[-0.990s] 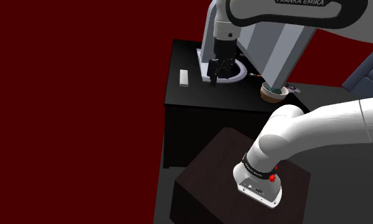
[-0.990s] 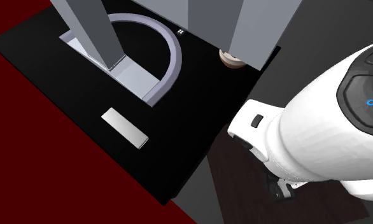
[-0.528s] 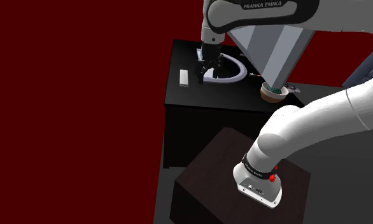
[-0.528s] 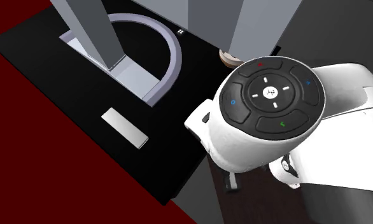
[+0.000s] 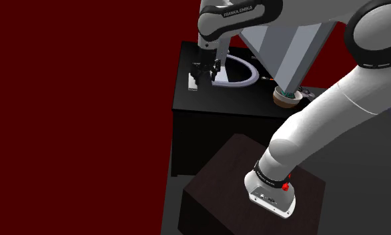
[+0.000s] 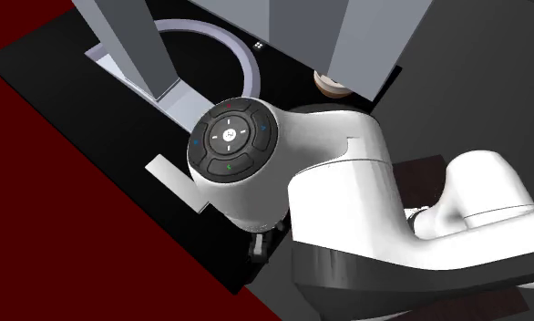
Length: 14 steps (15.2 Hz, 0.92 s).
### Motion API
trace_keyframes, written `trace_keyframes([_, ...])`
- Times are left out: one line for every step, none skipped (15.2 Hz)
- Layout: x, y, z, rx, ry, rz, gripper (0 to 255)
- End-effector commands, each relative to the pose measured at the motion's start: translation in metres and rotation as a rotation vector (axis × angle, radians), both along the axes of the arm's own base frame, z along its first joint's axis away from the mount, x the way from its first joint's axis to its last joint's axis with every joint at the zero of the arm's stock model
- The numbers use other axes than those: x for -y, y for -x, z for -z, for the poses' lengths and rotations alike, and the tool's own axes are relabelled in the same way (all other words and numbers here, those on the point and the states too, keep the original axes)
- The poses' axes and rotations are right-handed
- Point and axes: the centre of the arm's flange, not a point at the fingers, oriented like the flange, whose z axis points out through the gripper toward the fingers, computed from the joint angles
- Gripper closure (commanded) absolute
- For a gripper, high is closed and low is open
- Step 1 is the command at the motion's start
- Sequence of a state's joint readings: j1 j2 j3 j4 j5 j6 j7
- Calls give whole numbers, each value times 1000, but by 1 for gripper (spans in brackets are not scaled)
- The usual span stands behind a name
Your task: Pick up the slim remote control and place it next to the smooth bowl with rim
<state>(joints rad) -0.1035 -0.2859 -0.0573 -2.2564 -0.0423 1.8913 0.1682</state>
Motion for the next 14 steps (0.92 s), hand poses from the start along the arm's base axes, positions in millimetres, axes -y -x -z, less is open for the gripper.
trace_keyframes([15, -21, 9, 8, 3, 34, 0])
trace_keyframes([22, -31, 14, 12, 4, 50, 0])
trace_keyframes([29, -40, 19, 15, 5, 67, 0])
trace_keyframes([36, -50, 23, 19, 6, 83, 0])
trace_keyframes([43, -59, 28, 23, 7, 100, 0])
trace_keyframes([50, -69, 33, 26, 8, 116, 0])
trace_keyframes([58, -78, 37, 30, 9, 133, 0])
trace_keyframes([65, -87, 42, 33, 10, 149, 0])
trace_keyframes([73, -96, 47, 37, 11, 166, 0])
trace_keyframes([81, -105, 51, 40, 12, 182, 0])
trace_keyframes([89, -114, 56, 44, 13, 199, 0])
trace_keyframes([97, -123, 60, 48, 14, 215, 0])
trace_keyframes([106, -131, 65, 51, 16, 232, 0])
trace_keyframes([114, -140, 69, 55, 17, 248, 0])
